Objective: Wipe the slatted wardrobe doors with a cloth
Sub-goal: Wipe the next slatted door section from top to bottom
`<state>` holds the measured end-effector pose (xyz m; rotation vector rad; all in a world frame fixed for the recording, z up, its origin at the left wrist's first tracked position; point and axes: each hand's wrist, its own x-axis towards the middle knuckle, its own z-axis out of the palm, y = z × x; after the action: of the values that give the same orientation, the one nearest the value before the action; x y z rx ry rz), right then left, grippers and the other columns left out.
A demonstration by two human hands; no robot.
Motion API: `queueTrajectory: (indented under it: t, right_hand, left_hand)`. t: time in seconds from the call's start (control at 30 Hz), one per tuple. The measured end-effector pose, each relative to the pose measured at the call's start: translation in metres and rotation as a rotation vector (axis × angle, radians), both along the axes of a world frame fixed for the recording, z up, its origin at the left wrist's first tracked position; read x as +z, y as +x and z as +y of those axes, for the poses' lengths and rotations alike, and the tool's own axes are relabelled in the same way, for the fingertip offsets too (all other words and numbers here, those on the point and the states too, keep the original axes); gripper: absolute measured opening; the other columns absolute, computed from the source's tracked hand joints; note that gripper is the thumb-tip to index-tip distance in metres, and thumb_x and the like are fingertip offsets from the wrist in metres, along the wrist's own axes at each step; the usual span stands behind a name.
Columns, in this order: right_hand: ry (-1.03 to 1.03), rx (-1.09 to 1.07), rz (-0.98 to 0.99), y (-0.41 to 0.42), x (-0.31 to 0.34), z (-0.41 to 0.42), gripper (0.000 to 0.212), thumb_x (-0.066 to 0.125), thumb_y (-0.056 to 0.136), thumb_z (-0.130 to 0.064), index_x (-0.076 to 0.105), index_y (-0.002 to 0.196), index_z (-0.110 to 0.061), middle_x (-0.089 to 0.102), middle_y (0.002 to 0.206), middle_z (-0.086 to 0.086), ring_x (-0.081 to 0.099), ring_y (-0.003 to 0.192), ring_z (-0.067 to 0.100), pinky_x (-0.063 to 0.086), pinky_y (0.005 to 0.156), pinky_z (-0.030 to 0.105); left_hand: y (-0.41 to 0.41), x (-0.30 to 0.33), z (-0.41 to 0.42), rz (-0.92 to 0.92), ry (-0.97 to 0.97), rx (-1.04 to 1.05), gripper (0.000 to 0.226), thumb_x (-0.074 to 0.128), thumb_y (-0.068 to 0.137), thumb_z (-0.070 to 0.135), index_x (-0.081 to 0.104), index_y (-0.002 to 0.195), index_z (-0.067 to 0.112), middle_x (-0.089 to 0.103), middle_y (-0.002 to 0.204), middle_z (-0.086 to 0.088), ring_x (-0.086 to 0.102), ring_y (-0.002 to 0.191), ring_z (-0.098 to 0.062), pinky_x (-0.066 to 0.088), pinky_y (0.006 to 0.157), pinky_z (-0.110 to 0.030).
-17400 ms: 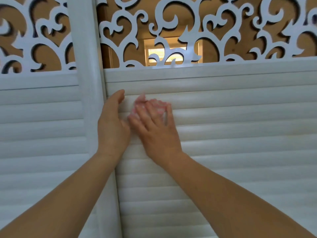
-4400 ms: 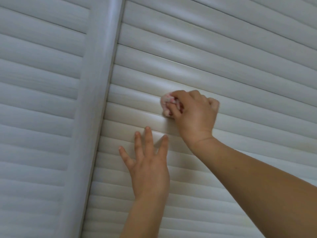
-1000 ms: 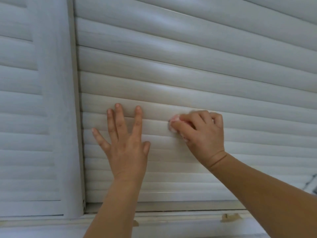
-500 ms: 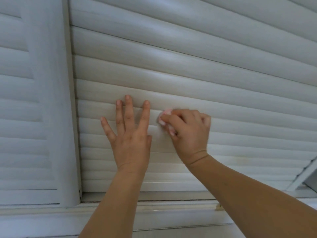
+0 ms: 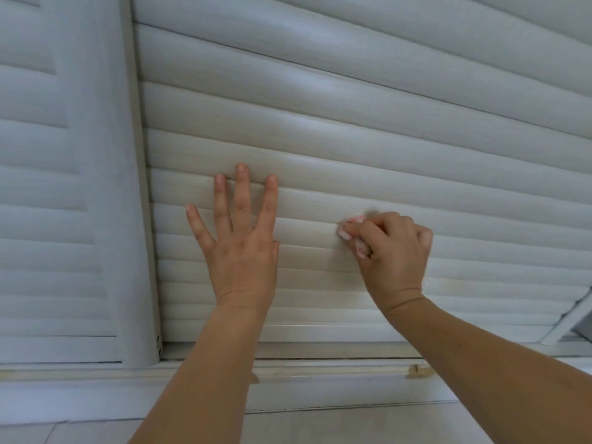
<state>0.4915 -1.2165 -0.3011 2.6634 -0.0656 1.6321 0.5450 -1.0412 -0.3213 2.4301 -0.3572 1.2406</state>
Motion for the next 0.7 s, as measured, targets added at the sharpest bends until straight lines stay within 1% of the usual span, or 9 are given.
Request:
queueTrajectory:
  t: [0.17,0.27,0.33,0.37,0.47,0.53,0.57,0.6,0.7]
  right_hand:
    - [-0.086,0.137,-0.039,0.023,0.004,0.053,0.019,0.081,0.064,-0.022,0.073,0.079,-0.032,0.063,0.08,-0.004,0.058,0.073,0.022,0.02,0.071,0.028]
    - [-0.053,0.132,-0.002,0.019,0.002,0.041,0.01,0.072,0.072,-0.032,0.072,0.083,-0.034,0.063,0.081,-0.006,0.057,0.075,0.019,0.015,0.071,0.026]
    - [0.051,0.053,0.027,0.008,-0.004,0.02,0.009,0.065,0.078,-0.038,0.07,0.085,-0.035,0.063,0.084,-0.008,0.057,0.081,0.018,0.013,0.069,0.025]
    - [0.138,0.003,0.032,0.003,-0.007,0.01,0.008,0.065,0.08,-0.039,0.069,0.086,-0.035,0.063,0.086,-0.008,0.058,0.084,0.018,0.012,0.069,0.025]
    - [0.498,-0.126,0.009,-0.007,-0.011,0.001,0.008,0.064,0.085,-0.04,0.066,0.088,-0.033,0.062,0.093,-0.007,0.057,0.094,0.018,0.015,0.071,0.026]
    - [0.637,-0.138,-0.043,-0.003,-0.009,0.013,0.008,0.064,0.085,-0.041,0.059,0.083,-0.035,0.061,0.092,-0.007,0.057,0.095,0.017,0.018,0.074,0.026]
    - [0.637,-0.115,-0.051,0.001,-0.008,0.023,0.009,0.065,0.085,-0.04,0.058,0.081,-0.035,0.06,0.09,-0.008,0.057,0.094,0.018,0.019,0.074,0.027]
    - [0.585,-0.073,-0.049,0.007,-0.009,0.035,0.009,0.066,0.084,-0.038,0.059,0.08,-0.035,0.059,0.087,-0.008,0.058,0.091,0.018,0.019,0.073,0.028]
    - [0.342,0.029,-0.022,0.02,-0.009,0.066,0.005,0.07,0.078,-0.035,0.065,0.08,-0.034,0.063,0.082,-0.009,0.057,0.083,0.019,0.014,0.067,0.026]
  left_hand:
    - [0.002,-0.004,0.007,0.003,-0.029,0.004,0.106,0.082,0.064,0.022,0.015,0.147,0.022,0.014,0.154,-0.014,0.007,0.141,-0.025,0.004,0.109,-0.059]
    - [0.002,-0.007,0.006,0.012,-0.059,0.007,0.107,0.081,0.064,0.023,0.014,0.147,0.023,0.012,0.154,-0.013,0.007,0.141,-0.027,0.002,0.109,-0.059]
    - [0.003,-0.007,0.003,0.013,-0.072,0.004,0.106,0.081,0.064,0.023,0.015,0.147,0.023,0.013,0.154,-0.013,0.008,0.141,-0.03,0.003,0.109,-0.059]
    - [0.002,-0.007,0.002,0.016,-0.079,0.003,0.105,0.081,0.065,0.023,0.015,0.147,0.023,0.013,0.154,-0.014,0.008,0.141,-0.03,0.004,0.109,-0.06]
    - [0.0,-0.008,-0.002,0.016,-0.096,0.003,0.103,0.08,0.065,0.021,0.017,0.146,0.021,0.016,0.154,-0.015,0.011,0.141,-0.032,0.006,0.109,-0.06]
    - [-0.001,-0.009,-0.002,0.012,-0.095,-0.002,0.101,0.079,0.066,0.02,0.017,0.146,0.02,0.017,0.153,-0.016,0.012,0.141,-0.032,0.008,0.109,-0.061]
    - [-0.001,-0.009,-0.002,0.011,-0.093,-0.002,0.101,0.079,0.066,0.02,0.017,0.146,0.02,0.017,0.153,-0.016,0.012,0.141,-0.032,0.008,0.109,-0.061]
    - [0.0,-0.01,-0.002,0.01,-0.09,-0.002,0.101,0.079,0.067,0.02,0.017,0.146,0.021,0.017,0.153,-0.016,0.012,0.141,-0.032,0.008,0.109,-0.061]
    - [0.001,-0.01,-0.001,0.01,-0.096,-0.012,0.1,0.079,0.067,0.02,0.018,0.146,0.021,0.017,0.153,-0.016,0.01,0.141,-0.031,0.006,0.108,-0.061]
